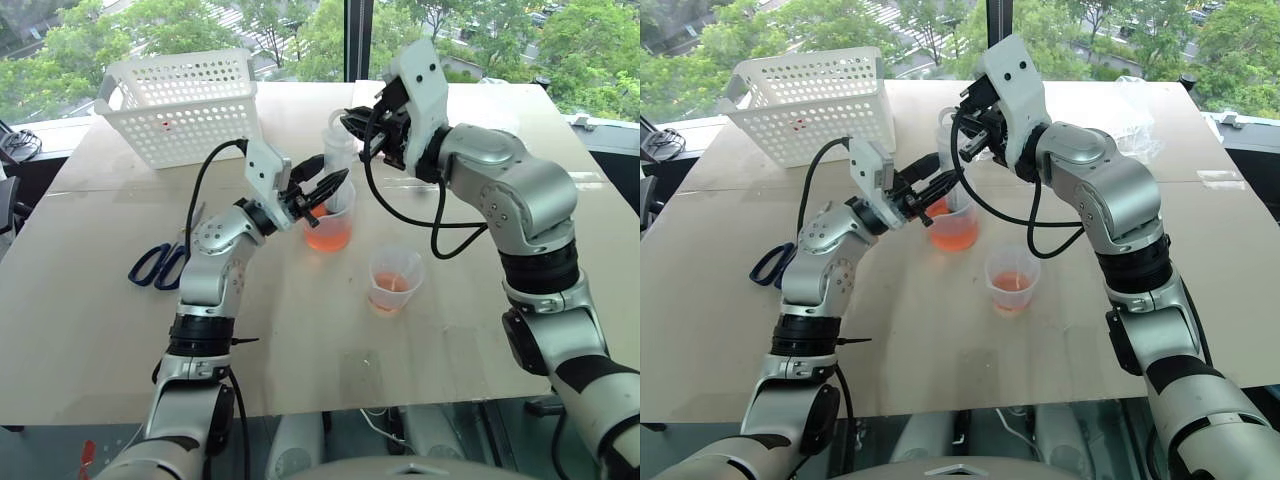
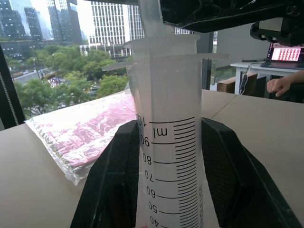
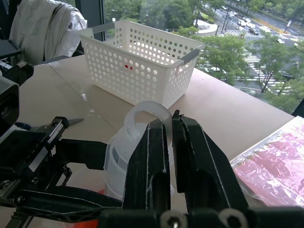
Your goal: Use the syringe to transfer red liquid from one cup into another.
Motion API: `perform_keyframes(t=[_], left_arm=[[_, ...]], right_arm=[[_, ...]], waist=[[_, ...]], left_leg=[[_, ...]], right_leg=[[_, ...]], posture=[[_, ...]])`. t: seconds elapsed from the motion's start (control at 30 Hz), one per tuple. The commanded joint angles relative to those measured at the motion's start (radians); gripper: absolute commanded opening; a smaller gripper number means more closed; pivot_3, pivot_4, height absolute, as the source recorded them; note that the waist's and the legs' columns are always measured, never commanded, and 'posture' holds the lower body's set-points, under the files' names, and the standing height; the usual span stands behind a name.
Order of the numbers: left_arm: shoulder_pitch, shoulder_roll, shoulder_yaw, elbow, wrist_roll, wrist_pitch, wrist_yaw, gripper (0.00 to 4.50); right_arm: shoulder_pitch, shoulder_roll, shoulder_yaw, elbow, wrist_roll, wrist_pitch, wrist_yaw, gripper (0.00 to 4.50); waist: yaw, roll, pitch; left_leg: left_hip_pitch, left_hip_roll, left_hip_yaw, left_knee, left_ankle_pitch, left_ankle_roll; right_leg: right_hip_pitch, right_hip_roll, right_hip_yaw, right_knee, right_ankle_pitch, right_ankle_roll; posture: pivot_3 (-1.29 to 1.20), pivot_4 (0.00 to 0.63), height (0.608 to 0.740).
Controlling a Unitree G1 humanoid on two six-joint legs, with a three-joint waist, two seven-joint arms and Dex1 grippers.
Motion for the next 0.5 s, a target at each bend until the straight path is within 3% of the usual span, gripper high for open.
perform_keyframes(t=[0.03, 0.5], left_arm=[[0.030, -0.001, -0.053, -0.047, -0.002, 0.010, -0.036, 1.32], [0.047, 0.009, -0.060, -0.071, -0.006, 0.030, -0.029, 1.32]], right_arm=[[-0.087, 0.003, -0.063, -0.027, -0.018, -0.078, -0.013, 0.04], [-0.101, 0.007, -0.076, -0.005, -0.018, -0.105, -0.007, 0.04]], waist=[[0.000, 0.000, 0.000], [0.000, 0.000, 0.000]], left_leg=[[0.000, 0.000, 0.000, 0.000, 0.000, 0.000], [0.000, 0.000, 0.000, -0.001, 0.000, 0.000]], right_leg=[[0.000, 0.000, 0.000, 0.000, 0.000, 0.000], [-0.001, 0.000, 0.000, 0.000, 0.000, 0.000]], posture=[[0.00, 0.150, 0.740], [0.00, 0.150, 0.740]])
